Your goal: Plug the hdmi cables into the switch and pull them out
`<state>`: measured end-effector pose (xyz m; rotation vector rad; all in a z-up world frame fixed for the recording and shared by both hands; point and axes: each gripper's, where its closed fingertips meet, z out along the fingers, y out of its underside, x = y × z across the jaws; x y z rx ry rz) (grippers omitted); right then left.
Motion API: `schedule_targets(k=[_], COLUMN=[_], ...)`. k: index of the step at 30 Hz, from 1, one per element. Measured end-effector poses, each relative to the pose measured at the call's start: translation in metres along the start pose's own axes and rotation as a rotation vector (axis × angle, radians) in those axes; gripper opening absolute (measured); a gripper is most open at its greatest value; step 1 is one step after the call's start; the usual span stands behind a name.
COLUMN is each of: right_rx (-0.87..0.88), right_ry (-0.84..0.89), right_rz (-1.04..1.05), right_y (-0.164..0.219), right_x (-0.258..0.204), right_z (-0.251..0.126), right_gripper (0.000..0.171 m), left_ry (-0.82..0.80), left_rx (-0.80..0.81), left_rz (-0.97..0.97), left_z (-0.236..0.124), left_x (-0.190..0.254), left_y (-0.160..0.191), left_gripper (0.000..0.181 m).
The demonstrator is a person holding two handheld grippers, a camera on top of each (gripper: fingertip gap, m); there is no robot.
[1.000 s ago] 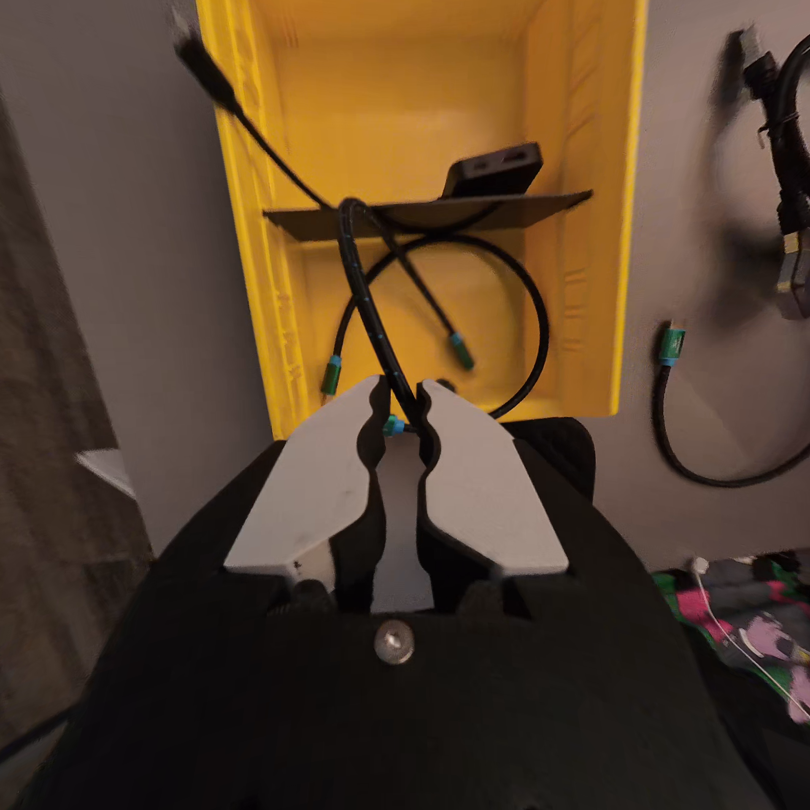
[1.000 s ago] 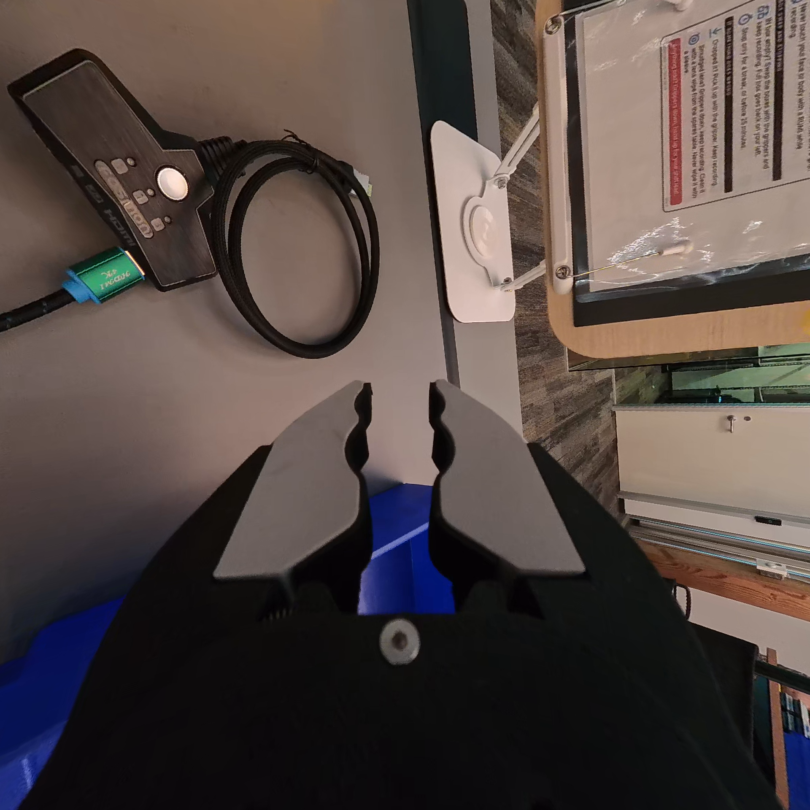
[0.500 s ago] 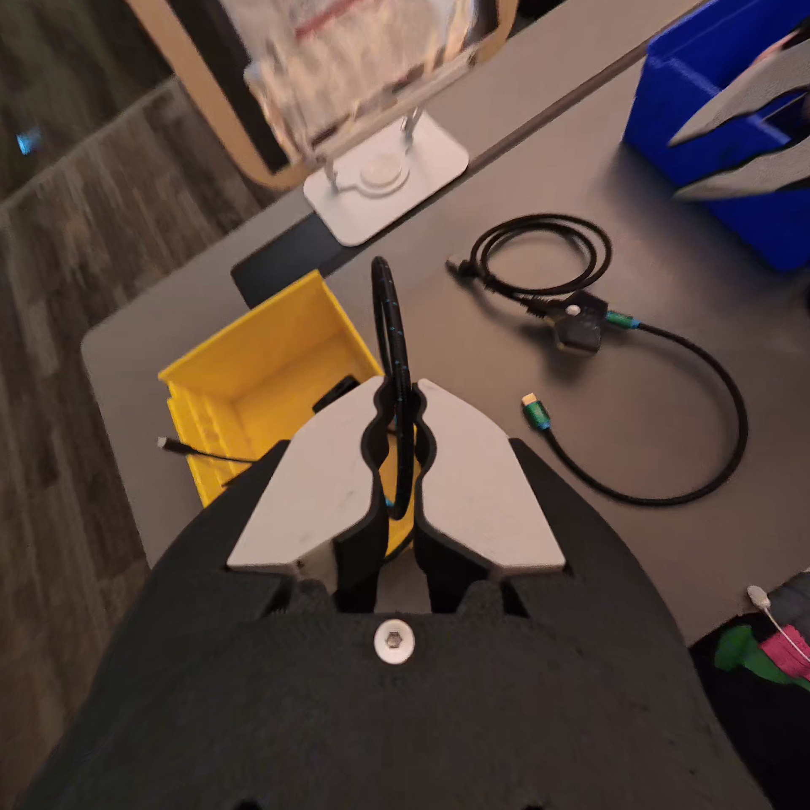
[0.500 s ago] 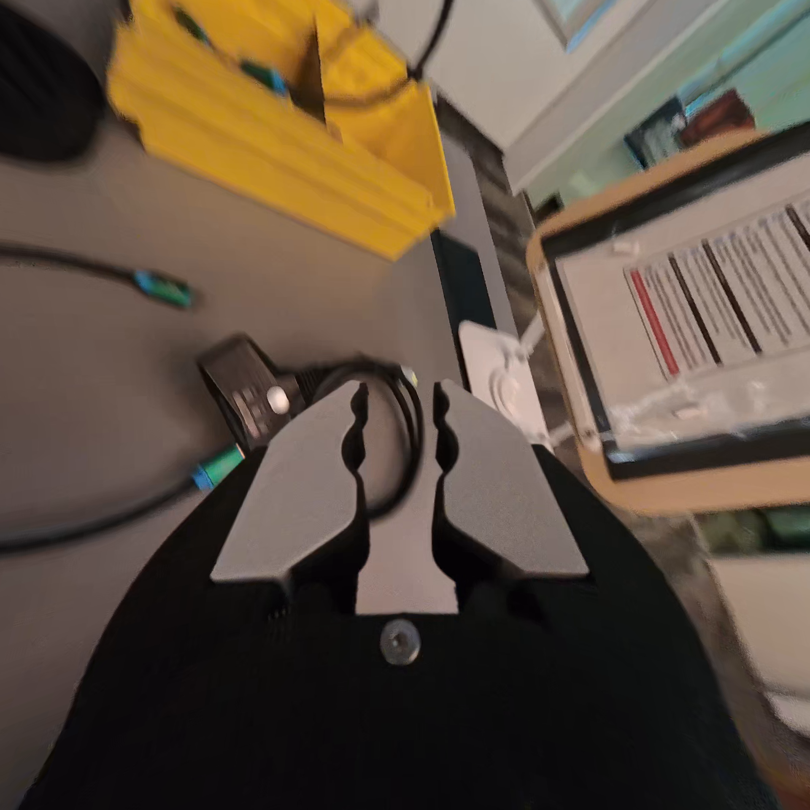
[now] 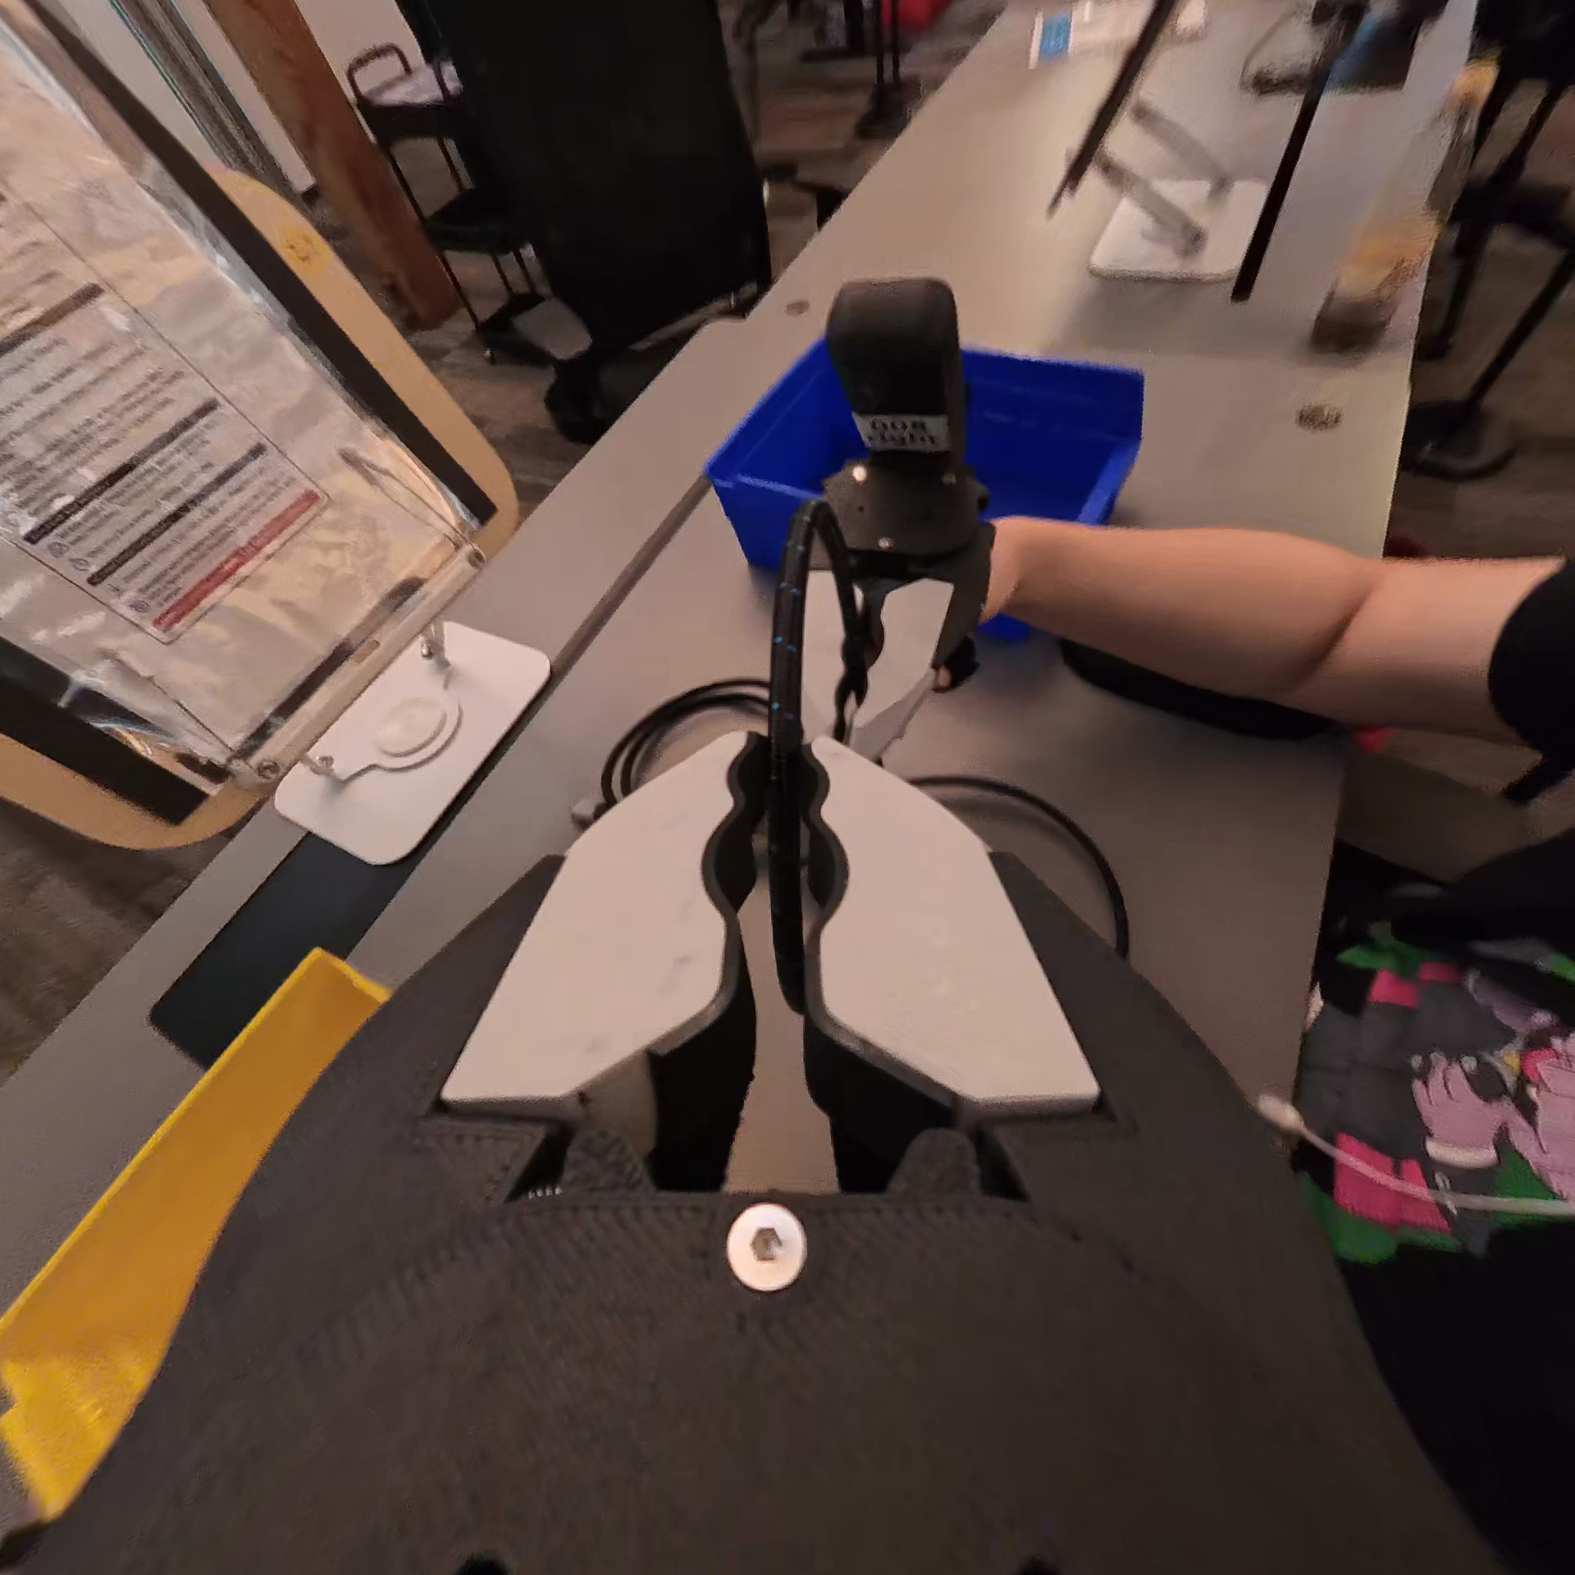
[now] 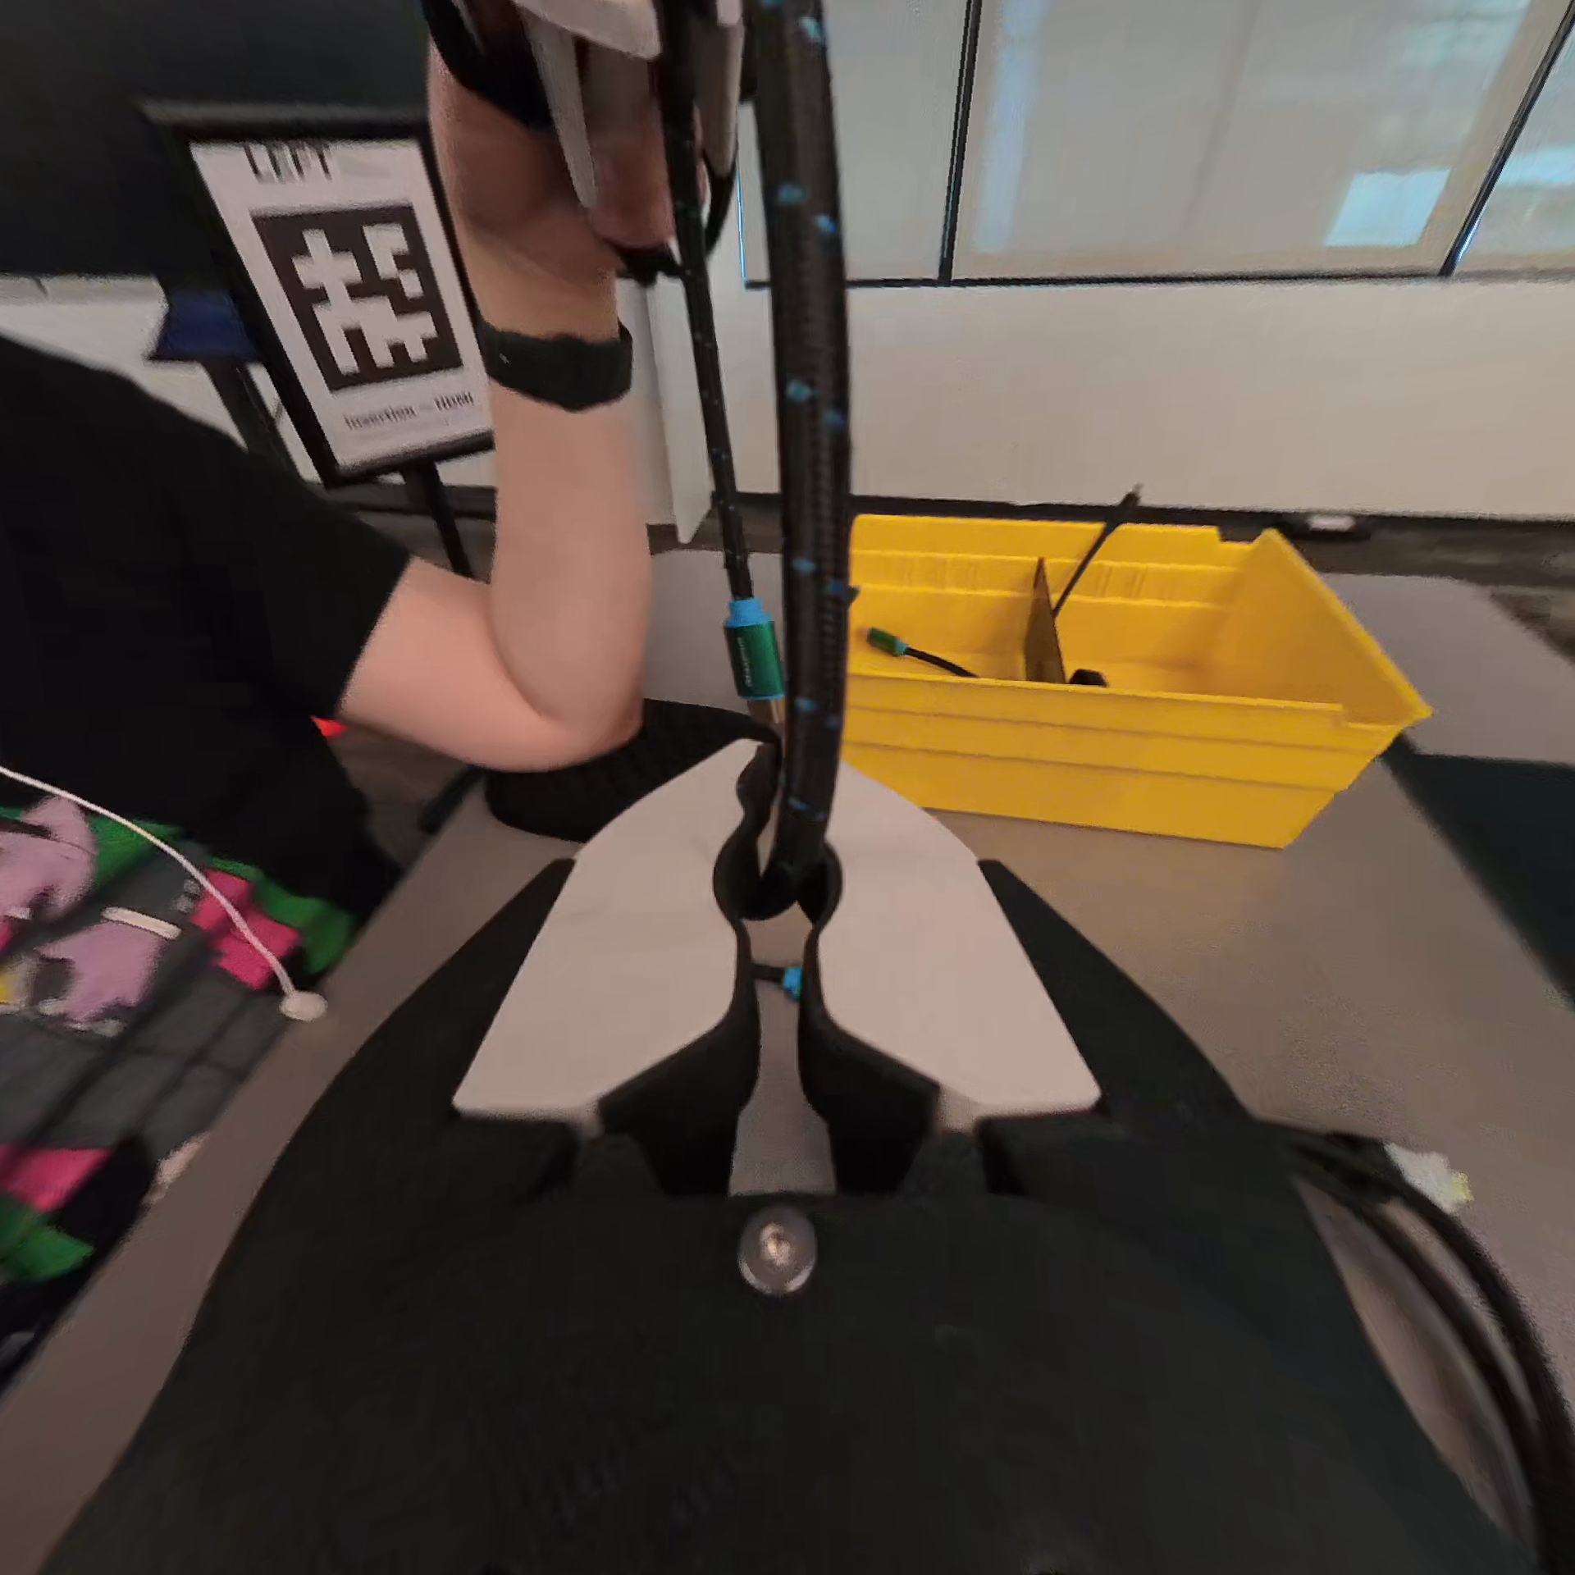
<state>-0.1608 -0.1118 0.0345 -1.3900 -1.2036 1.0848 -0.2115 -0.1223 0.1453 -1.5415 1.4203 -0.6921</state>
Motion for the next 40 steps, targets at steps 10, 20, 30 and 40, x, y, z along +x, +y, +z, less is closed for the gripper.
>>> schedule_targets(k=[10,20,30,40], right_rx=[0.354,0.742,0.863,0.714], right_ry=[0.194,0.266,0.141,-0.132], right_rz=[0.636,0.867,0.850,0.813], right_y=[-0.022,-0.029,-0.057,-0.067], right_x=[0.074,0.107,0.091,0.066], right_z=[-0.074,-0.129,-0.126,-0.118], right_gripper=[0.002,0.002,0.002,0.011], left_ry=[-0.067,0.382,0.732,0.932], left_rx=[0.155,-0.003,0.082,0.036], left_rz=[-0.363,-0.310,-0.494,-0.541], left_z=[0.056,0.179,0.218,0.177], left_x=[-0.102,0.010,0.059,0.053], left_y=[0.014,0.024,0.021,0.013], left_gripper=[0.056,0.054,0.030,0.011])
